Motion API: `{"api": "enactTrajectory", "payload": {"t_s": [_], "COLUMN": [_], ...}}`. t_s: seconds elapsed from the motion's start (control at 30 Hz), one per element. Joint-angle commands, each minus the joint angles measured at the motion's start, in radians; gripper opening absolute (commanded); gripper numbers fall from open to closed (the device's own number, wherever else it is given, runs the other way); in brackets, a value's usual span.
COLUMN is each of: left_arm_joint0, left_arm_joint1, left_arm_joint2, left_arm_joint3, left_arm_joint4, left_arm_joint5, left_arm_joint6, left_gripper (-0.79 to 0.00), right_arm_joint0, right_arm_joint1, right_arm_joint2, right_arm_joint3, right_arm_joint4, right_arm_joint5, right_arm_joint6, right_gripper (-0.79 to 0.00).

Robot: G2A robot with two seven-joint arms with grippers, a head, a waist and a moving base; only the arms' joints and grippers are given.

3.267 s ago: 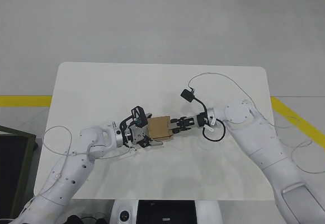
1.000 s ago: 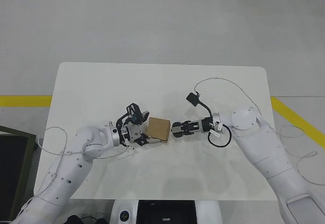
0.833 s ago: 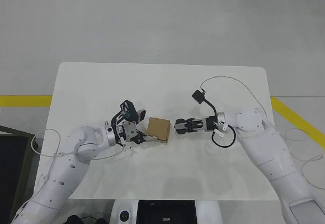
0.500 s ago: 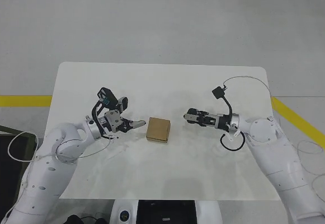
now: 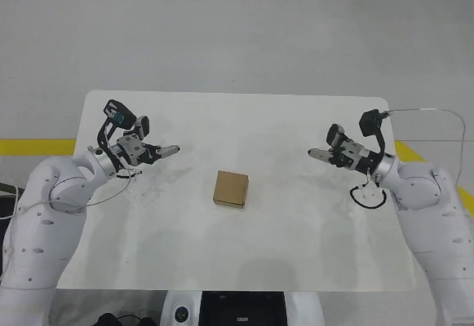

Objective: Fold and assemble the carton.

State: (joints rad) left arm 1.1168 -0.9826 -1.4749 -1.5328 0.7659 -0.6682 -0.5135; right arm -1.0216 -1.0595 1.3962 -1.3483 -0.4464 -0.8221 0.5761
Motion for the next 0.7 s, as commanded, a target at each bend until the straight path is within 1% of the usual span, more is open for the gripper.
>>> {"api": "enactTrajectory", "payload": {"t_s": [0.0, 0.13, 0.3, 0.47, 0.67], "left_arm_joint0": [-0.021, -0.06, -0.1, -0.125, -0.133], "left_arm_joint1": [0.002, 0.006, 0.01, 0.011, 0.012], "left_arm_joint2": [-0.003, -0.009, -0.012, -0.005, 0.001], "left_arm_joint3": [0.022, 0.065, 0.108, 0.134, 0.141], "left_arm_joint4": [0.003, 0.028, 0.045, 0.043, 0.046], "left_arm_joint5": [-0.005, -0.022, -0.035, -0.04, -0.04], "left_arm_joint6": [0.0, -0.001, 0.016, 0.024, 0.028], "left_gripper": [0.0, 0.0, 0.0, 0.0, 0.0], "right_arm_joint0": [0.004, 0.007, 0.005, 0.024, 0.032], "right_arm_joint1": [0.002, 0.005, 0.006, 0.009, 0.01], "right_arm_joint2": [0.016, 0.041, 0.048, 0.051, 0.052], "right_arm_joint3": [-0.005, -0.022, -0.042, -0.034, -0.026], "right_arm_joint4": [-0.093, -0.256, -0.398, -0.48, -0.494], "right_arm_joint5": [-0.001, 0.057, 0.118, 0.152, 0.156], "right_arm_joint6": [-0.054, -0.173, -0.286, -0.319, -0.317], "right_gripper": [0.0, 0.0, 0.0, 0.0, -0.001]}}
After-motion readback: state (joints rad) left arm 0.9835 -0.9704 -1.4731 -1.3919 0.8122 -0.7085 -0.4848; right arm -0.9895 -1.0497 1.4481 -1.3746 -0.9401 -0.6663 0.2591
